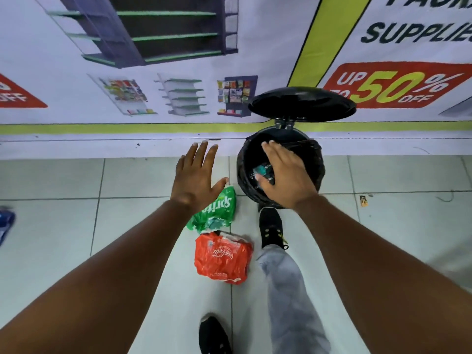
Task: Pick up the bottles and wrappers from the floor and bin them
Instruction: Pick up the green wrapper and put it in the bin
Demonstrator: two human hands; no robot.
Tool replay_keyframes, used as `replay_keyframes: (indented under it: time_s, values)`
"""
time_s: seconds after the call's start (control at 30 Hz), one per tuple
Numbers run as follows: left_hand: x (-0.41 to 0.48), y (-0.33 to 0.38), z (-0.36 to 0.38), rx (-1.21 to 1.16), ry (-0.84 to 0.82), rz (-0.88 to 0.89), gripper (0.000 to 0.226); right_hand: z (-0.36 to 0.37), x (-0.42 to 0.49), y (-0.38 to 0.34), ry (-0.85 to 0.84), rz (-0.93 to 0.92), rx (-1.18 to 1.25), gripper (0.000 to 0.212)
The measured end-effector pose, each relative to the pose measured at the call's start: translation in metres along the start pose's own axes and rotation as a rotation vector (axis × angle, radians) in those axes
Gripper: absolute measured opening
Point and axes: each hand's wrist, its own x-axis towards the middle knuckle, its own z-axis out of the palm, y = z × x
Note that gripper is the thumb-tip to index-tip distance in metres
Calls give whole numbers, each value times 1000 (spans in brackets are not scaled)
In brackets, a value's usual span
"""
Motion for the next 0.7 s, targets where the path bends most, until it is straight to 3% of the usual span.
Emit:
replay_keyframes:
  time_s: [0.17,0.43,0.57,0.7]
  values:
    - [-62,-52,37,-36,-40,-108,79,99,-12,-46,-210,-166,-49,70]
    - [-134,-126,128,-38,-85,-204,79,267,15,-53,-497,-132,-230,68]
    - [-136,-148,171,-47,-91,-248,79,328,31,-51,-651,-111,-510,59]
    - [-132,-149,182,-75,-73,-263,79,344,33,-51,-622,-47,-608,39]
